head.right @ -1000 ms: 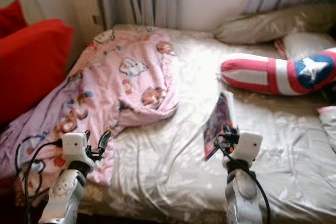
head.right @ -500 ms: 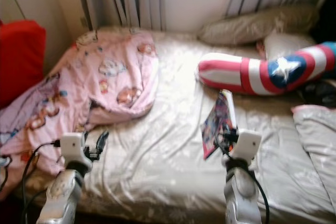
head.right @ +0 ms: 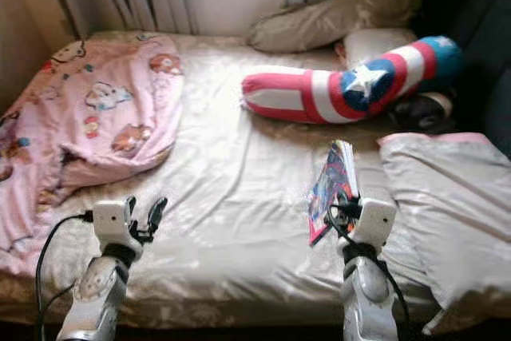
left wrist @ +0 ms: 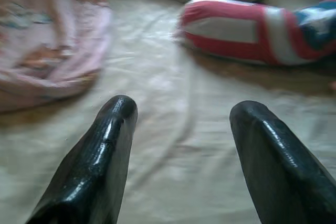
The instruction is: Clean up the room
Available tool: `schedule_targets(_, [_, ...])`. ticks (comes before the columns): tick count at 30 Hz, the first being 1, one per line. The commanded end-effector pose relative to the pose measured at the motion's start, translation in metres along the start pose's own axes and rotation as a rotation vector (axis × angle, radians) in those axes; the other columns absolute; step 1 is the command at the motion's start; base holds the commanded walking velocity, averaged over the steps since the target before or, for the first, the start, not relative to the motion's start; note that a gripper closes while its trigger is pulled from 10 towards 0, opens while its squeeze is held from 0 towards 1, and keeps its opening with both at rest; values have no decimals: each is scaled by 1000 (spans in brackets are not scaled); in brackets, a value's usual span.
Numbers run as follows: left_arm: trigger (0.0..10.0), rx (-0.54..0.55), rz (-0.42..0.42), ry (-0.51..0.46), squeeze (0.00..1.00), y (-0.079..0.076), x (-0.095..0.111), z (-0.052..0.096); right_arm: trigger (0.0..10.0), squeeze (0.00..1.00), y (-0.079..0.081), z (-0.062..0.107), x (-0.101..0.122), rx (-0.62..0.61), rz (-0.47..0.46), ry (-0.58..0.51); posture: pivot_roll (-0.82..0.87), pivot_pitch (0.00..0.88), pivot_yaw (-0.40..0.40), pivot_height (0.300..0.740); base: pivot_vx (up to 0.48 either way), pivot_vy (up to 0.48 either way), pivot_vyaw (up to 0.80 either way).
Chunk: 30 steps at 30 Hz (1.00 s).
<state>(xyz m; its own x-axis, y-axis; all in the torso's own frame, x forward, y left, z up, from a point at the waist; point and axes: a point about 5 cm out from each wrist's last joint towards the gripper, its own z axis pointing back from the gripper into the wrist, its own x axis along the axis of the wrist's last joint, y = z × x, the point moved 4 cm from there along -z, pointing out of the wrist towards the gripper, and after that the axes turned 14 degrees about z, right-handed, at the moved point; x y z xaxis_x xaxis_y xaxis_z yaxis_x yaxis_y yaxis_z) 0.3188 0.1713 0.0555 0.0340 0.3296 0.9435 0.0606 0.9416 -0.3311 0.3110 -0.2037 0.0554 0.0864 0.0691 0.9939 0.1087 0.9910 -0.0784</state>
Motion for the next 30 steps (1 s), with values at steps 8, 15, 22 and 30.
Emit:
schedule_targets(8, [10000, 17, -12, 3, 0, 9, 2, 3, 10000, 0, 6, -4, 13, 18, -15, -57, 12, 76, -39, 740, 0, 0, 0])
schedule_targets(15, [10000, 16, -15, 14, 0, 9, 1, 3, 10000, 0, 4, -5, 12, 19, -7, -49, 13, 76, -39, 740, 0, 0, 0])
schedule_targets(22, [10000, 13, -16, 16, 0, 8, 0, 3, 10000, 0, -6, -7, 4, -23, 12, -8, 14, 75, -40, 740, 207, 0, -136])
schedule_targets(30, [10000, 15, -17, 18, 0, 9, 0, 5, 10000, 0, -7, -9, 4, -34, 2, -10, 14, 76, -40, 740, 302, 0, -253])
